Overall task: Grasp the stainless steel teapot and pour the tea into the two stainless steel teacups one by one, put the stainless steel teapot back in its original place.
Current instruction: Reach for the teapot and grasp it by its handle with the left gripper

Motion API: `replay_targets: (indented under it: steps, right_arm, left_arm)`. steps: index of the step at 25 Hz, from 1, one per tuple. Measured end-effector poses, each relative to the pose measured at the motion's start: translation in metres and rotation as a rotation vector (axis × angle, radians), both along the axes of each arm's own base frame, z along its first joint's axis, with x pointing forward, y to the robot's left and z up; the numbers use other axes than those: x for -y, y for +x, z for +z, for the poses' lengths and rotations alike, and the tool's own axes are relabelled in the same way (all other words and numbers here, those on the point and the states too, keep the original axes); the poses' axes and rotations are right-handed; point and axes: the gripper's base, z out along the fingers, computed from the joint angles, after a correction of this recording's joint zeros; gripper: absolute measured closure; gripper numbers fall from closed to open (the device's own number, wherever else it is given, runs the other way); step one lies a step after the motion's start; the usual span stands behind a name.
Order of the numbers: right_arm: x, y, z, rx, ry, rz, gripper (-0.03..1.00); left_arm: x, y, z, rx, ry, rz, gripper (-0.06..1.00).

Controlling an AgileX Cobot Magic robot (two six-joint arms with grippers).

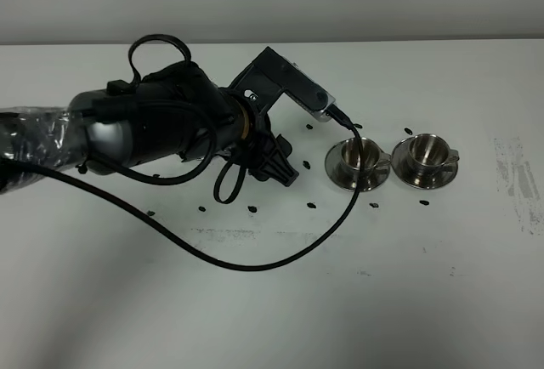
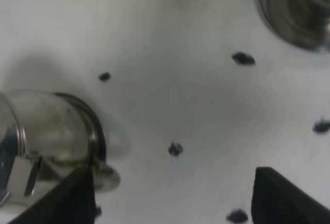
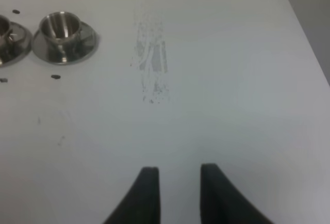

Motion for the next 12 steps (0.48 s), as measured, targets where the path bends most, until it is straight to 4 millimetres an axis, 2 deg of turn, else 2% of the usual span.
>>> replay_targets:
  steps: [6, 12]
  right_arm:
    - [0.0, 0.0, 0.0, 0.0, 0.0, 0.0, 0.78]
    - [0.0, 0.0, 0.0, 0.0, 0.0, 0.0, 0.78]
  left_arm:
    - [0.004, 0.006, -0.028, -0.044, -0.051, 0.074, 0.34]
    - [-0.003, 0.016, -0.042, -0.052, -0.119, 0.172, 0.34]
